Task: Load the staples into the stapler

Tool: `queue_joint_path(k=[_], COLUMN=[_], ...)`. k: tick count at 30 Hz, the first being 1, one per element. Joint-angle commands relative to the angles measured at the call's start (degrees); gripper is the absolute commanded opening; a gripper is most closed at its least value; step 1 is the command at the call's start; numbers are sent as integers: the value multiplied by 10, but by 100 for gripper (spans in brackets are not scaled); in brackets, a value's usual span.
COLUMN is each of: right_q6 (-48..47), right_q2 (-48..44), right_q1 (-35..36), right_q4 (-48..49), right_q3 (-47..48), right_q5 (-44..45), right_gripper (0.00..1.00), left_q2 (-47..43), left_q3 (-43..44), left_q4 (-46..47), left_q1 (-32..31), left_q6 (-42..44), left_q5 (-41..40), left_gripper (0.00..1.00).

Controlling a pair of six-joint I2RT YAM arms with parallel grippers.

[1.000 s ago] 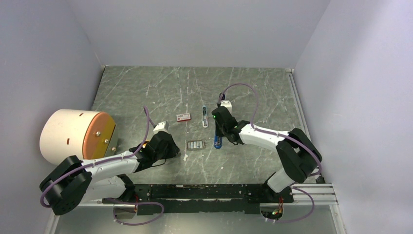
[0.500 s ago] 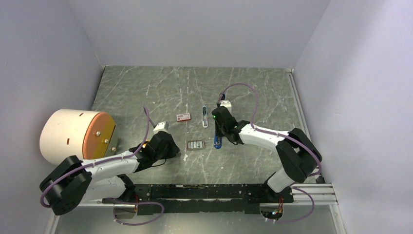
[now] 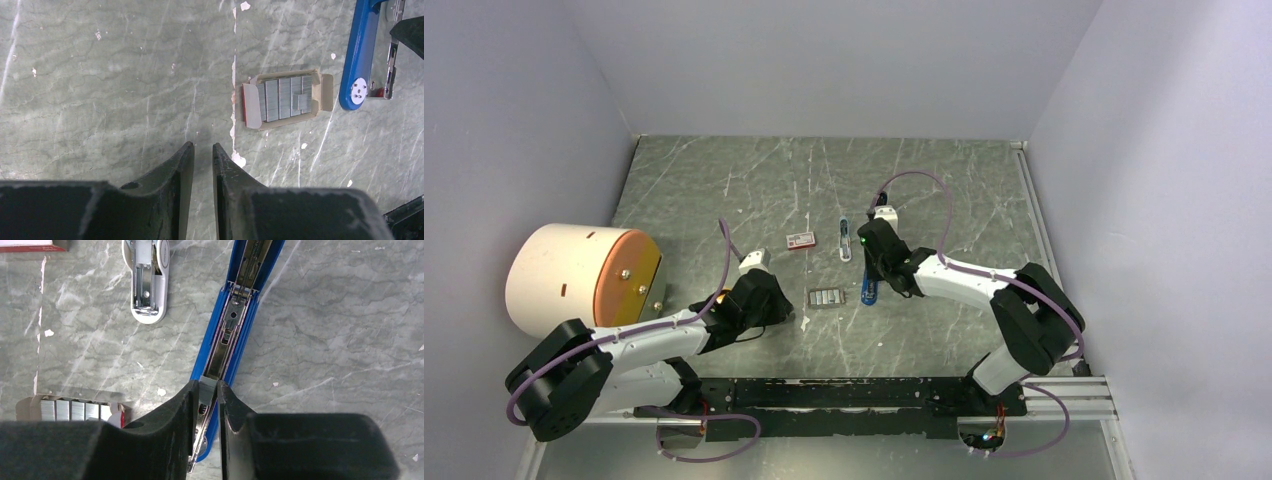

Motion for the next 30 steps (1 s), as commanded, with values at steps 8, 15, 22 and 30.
queue_joint_path(k=[8, 15, 22, 30], right_q6=[2, -2, 1, 0], right_q2=[-23, -20, 3, 20], right_q1=[11, 15, 14, 14], right_q4=[-2, 4, 2, 6], right_q3=[14, 17, 21, 25], right_q5=[32, 22, 22, 15], right_gripper=[32, 29, 30, 30], left_q2=[-1, -2, -8, -7], left_q3=[-5, -6, -9, -9], left_q4=[11, 12, 9, 9], left_q1=[3, 3, 3, 3], left_q6=[-3, -4, -4, -4], left_q5=[-14, -15, -16, -16], left_gripper=[26, 26, 26, 26])
